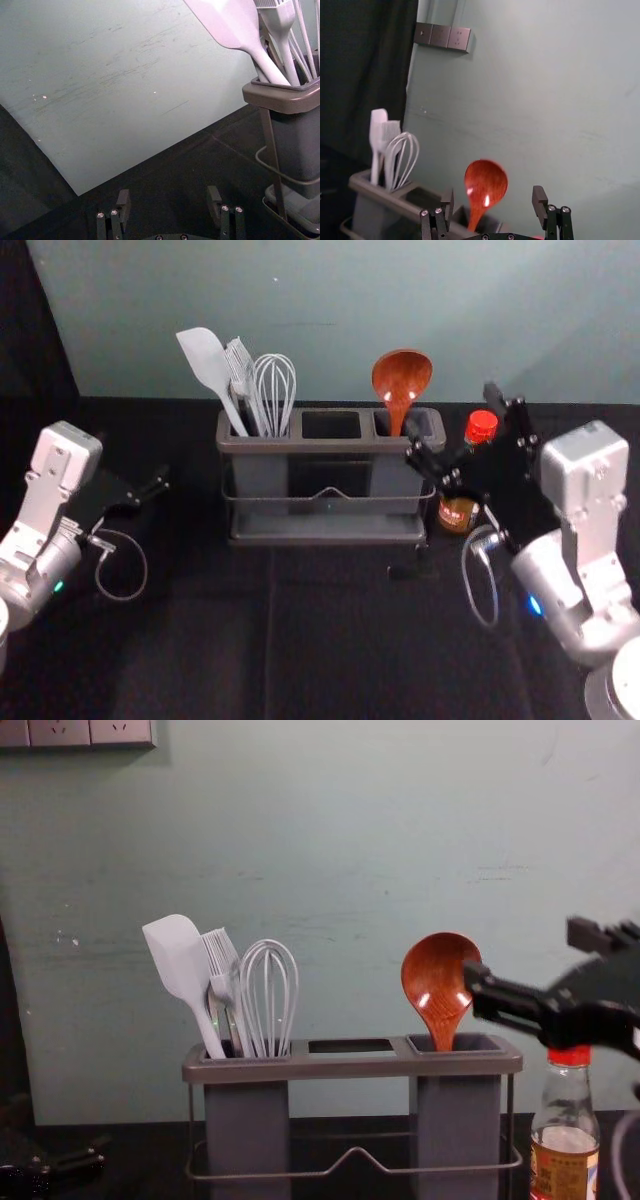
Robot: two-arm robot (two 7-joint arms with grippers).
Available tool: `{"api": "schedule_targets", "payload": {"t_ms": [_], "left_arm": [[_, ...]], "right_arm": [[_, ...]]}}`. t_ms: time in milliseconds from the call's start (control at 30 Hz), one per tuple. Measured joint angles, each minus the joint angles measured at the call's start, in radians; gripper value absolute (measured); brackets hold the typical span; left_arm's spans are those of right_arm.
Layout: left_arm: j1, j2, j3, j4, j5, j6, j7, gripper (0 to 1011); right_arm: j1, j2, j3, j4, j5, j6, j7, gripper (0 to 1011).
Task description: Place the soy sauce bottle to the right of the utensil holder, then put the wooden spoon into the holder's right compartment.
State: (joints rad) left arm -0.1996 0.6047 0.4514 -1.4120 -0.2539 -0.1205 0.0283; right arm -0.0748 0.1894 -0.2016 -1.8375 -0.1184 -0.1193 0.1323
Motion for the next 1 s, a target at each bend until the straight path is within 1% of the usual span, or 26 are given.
{"api": "schedule_targets", "payload": {"t_ms": [33,67,100,133,200,233,267,300,500,600,700,800,900,933,1000], "left_arm": [[0.000,0.000,0.000,0.000,0.000,0.000,0.000,1005],[0.000,0.000,0.000,0.000,0.000,0.000,0.000,1005],[0.000,0.000,0.000,0.000,0.000,0.000,0.000,1005],[0.000,0.000,0.000,0.000,0.000,0.000,0.000,1005],[0.000,0.000,0.000,0.000,0.000,0.000,0.000,1005],[0.000,0.000,0.000,0.000,0.000,0.000,0.000,1005],[0.000,0.000,0.000,0.000,0.000,0.000,0.000,1005],[0.000,0.000,0.000,0.000,0.000,0.000,0.000,1005],[0.000,0.000,0.000,0.000,0.000,0.000,0.000,1005],[0.000,0.000,0.000,0.000,0.000,0.000,0.000,1005],[0.000,0.000,0.000,0.000,0.000,0.000,0.000,1005],[0.000,0.000,0.000,0.000,0.000,0.000,0.000,1005],[0.000,0.000,0.000,0.000,0.000,0.000,0.000,1005],[0.000,0.000,0.000,0.000,0.000,0.000,0.000,1005],[0.000,0.000,0.000,0.000,0.000,0.000,0.000,1005]], "right_arm": [[-0.012,0.003,0.003,-0.007,0.002,-0.003,0.001,1002],[-0.037,0.008,0.008,-0.020,0.005,-0.005,0.002,1002],[-0.037,0.008,0.008,-0.020,0.005,-0.005,0.002,1002],[-0.061,0.013,0.014,-0.032,0.007,-0.007,0.002,1002],[-0.084,0.017,0.020,-0.042,0.007,-0.007,0.002,1002],[-0.108,0.020,0.027,-0.054,0.007,-0.004,0.001,1002],[-0.118,0.021,0.030,-0.058,0.006,0.001,-0.001,1002],[-0.140,0.023,0.036,-0.066,0.006,0.010,-0.003,1002],[-0.203,0.014,0.057,-0.075,0.001,0.030,-0.022,1002],[-0.217,0.008,0.069,-0.066,0.001,0.029,-0.031,1002],[-0.229,0.001,0.092,-0.048,0.004,0.016,-0.042,1002],[-0.233,0.000,0.129,-0.027,0.008,-0.001,-0.053,1002],[-0.232,0.002,0.155,-0.013,0.011,-0.004,-0.056,1002],[-0.230,0.003,0.170,-0.004,0.013,-0.007,-0.057,1002],[-0.227,0.004,0.183,0.005,0.014,-0.008,-0.057,1002]]}}
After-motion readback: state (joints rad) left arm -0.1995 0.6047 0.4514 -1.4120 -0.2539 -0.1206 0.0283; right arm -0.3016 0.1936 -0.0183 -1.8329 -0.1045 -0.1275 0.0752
